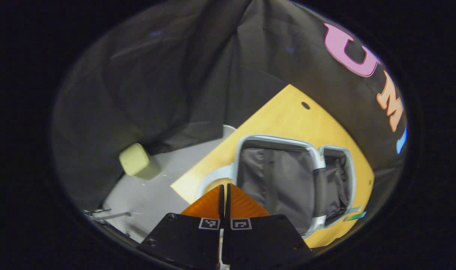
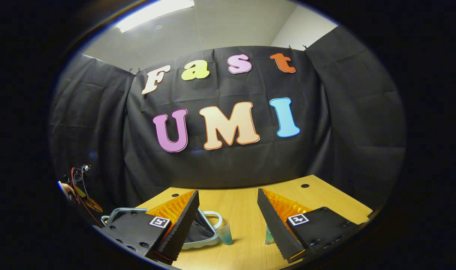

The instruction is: First open the suitcase, pack the skin care products into it, and then close the suitcase.

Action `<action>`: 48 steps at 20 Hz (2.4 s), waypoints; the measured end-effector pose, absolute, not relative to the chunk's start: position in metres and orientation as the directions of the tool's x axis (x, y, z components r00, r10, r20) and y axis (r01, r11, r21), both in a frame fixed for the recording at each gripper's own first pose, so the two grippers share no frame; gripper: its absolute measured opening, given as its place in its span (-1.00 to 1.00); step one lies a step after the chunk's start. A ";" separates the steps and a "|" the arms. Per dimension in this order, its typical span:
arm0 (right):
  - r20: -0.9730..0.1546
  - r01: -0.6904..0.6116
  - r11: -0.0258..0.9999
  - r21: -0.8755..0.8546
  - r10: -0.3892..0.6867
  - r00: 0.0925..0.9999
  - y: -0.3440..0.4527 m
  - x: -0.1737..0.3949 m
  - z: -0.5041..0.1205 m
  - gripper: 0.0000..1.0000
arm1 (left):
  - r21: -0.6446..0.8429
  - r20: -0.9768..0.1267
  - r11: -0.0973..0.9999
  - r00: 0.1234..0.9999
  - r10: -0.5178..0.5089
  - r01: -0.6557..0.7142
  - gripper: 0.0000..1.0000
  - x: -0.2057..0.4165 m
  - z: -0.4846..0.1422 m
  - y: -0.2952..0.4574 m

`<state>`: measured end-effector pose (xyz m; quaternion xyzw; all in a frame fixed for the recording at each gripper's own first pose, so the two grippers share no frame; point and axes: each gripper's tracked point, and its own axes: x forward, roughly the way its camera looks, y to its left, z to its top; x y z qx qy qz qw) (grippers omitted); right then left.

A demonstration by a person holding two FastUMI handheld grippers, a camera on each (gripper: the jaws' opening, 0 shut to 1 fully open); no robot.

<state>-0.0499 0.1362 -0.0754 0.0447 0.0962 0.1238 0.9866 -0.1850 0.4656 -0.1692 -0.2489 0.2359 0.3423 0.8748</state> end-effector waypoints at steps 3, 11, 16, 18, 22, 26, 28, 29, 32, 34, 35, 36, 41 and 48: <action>-0.199 -0.232 0.968 0.096 0.247 0.948 0.134 -0.057 -0.079 0.96 | -0.211 -0.581 0.678 0.648 0.492 -0.704 -1.00 -0.168 -0.174 0.464; -0.237 -0.200 0.978 0.065 0.210 0.949 0.111 -0.063 -0.089 0.96 | -0.161 -0.532 0.824 0.751 0.391 -0.543 -0.98 -0.115 -0.152 0.385; -0.272 -0.193 0.978 0.076 0.207 0.940 0.096 -0.058 -0.102 0.96 | -0.101 -0.469 0.935 0.845 0.256 -0.340 -0.60 -0.081 -0.128 0.290; -0.294 -0.197 0.977 0.086 0.214 0.932 0.091 -0.057 -0.108 0.96 | -0.078 -0.434 0.964 0.879 0.196 -0.253 -0.43 -0.068 -0.119 0.250; -0.331 -0.208 0.973 0.099 0.229 0.915 0.078 -0.052 -0.117 0.92 | -0.012 -0.389 0.991 0.914 0.115 -0.130 0.99 -0.044 -0.116 0.191; -0.364 -0.225 0.969 0.098 0.245 0.898 0.065 -0.046 -0.129 0.95 | 0.036 -0.367 0.997 0.927 0.081 -0.073 0.90 -0.026 -0.119 0.144; -0.383 -0.231 0.967 0.104 0.254 0.888 0.058 -0.045 -0.138 0.96 | 0.032 -0.356 0.999 0.934 0.045 -0.036 0.90 -0.014 -0.122 0.116; -0.395 -0.234 0.966 0.110 0.259 0.881 0.055 -0.043 -0.144 0.96 | 0.031 -0.345 0.999 0.938 0.032 -0.022 0.89 -0.008 -0.123 0.103; -0.434 -0.249 0.961 0.123 0.277 0.857 0.049 -0.038 -0.164 0.97 | 0.020 -0.312 1.000 0.950 0.005 0.001 0.89 0.015 -0.130 0.067; -0.452 -0.261 0.957 0.126 0.290 0.844 0.045 -0.035 -0.175 0.97 | 0.015 -0.291 1.000 0.957 -0.009 0.014 0.89 0.032 -0.137 0.046; -0.461 -0.269 0.955 0.128 0.297 0.836 0.043 -0.033 -0.182 0.97 | 0.018 -0.285 0.999 0.958 -0.020 0.026 0.89 0.041 -0.143 0.037; -0.471 -0.276 0.952 0.131 0.304 0.828 0.041 -0.031 -0.188 0.96 | 0.031 -0.276 0.999 0.961 -0.018 0.028 0.89 0.051 -0.148 0.032; -0.504 -0.319 0.939 0.126 0.337 0.795 0.033 -0.023 -0.213 0.90 | 0.046 -0.254 0.999 0.967 0.024 -0.013 0.89 0.088 -0.184 0.020; -0.552 -0.345 0.929 0.135 0.360 0.752 0.021 -0.021 -0.248 0.96 | 0.040 -0.287 0.997 0.955 0.074 -0.065 0.65 0.113 -0.224 0.020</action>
